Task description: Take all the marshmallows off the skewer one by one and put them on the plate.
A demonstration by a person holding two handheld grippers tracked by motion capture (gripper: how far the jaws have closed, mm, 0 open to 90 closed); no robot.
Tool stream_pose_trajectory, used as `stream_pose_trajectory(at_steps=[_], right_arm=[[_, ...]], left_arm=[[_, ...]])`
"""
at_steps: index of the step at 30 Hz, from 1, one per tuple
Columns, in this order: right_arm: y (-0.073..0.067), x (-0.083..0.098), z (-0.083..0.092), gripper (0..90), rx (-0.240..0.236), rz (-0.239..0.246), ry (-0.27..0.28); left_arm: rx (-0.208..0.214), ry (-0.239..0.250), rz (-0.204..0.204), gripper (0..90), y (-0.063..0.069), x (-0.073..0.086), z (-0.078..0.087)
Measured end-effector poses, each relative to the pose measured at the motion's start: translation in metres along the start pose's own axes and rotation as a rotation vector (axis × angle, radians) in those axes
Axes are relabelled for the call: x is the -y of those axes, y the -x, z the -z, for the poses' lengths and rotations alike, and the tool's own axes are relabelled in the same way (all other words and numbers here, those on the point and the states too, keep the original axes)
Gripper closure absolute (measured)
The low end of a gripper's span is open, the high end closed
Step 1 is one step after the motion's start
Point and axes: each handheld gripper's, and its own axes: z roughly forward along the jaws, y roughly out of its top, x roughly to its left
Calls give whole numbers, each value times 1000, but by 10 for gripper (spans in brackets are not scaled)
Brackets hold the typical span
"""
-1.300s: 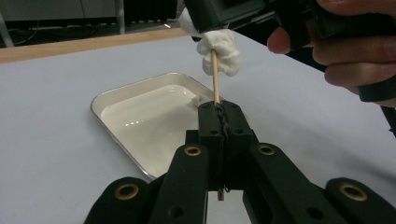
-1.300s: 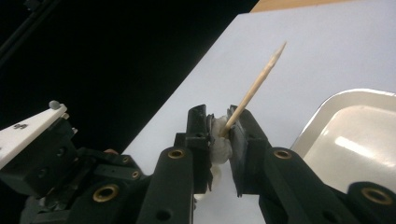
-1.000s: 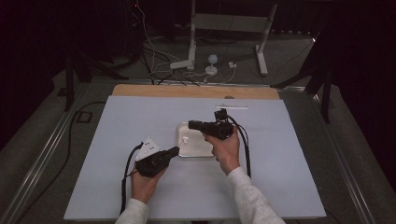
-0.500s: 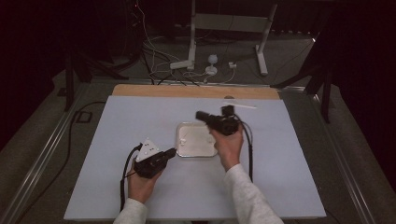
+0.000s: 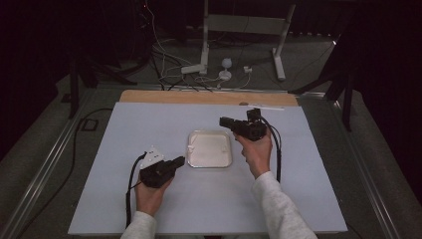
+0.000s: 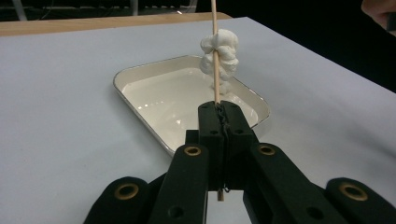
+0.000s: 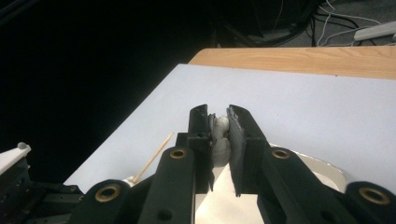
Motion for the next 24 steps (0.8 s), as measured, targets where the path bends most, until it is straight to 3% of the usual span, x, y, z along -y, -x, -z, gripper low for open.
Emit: stream_pose_trajectory(at_steps=[12,15,16,19,24], right_arm=[[4,19,-25,772,49,38,-109],[6,23,-32,524,89,49,-133],[6,25,-33,485,114,64,-137],[7,28,-34,320,121,69,-130],[2,30,-33,201,109,99,-137]], left_arm=[[-5,6,30,898,-3,-1,0],[-6,3,31,898,-3,-1,0],[-7,2,31,898,-3,-1,0],[-13,2,39,897,-4,-1,0],[-15,4,42,897,-4,-1,0]])
